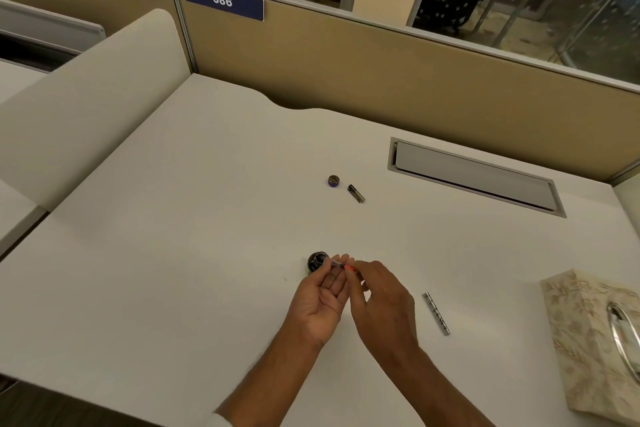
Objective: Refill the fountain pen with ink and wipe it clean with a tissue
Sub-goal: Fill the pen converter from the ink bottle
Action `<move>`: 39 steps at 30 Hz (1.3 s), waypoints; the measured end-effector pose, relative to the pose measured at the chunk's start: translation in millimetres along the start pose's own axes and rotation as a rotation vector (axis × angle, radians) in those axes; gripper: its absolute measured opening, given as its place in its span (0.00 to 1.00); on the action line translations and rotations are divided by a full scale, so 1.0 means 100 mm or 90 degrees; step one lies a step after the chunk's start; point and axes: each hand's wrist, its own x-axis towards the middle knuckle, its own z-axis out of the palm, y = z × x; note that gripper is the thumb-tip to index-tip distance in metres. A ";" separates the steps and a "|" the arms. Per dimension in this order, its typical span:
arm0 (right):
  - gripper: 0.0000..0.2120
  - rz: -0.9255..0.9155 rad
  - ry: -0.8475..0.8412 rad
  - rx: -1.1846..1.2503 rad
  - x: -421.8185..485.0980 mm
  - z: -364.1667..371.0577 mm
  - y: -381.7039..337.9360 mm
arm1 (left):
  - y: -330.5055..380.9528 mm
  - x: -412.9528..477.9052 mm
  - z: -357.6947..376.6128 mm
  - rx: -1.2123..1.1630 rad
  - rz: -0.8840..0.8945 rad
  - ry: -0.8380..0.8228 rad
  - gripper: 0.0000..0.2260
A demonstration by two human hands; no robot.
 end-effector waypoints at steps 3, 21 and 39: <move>0.06 -0.007 -0.006 -0.006 0.03 0.00 0.00 | 0.00 0.01 0.01 -0.010 0.001 0.003 0.11; 0.06 -0.019 0.005 -0.008 0.22 0.10 -0.12 | 0.03 0.00 0.05 -0.071 -0.023 0.008 0.09; 0.04 -0.068 0.000 -0.061 0.28 0.18 -0.12 | -0.02 0.03 0.14 -0.129 -0.011 0.063 0.13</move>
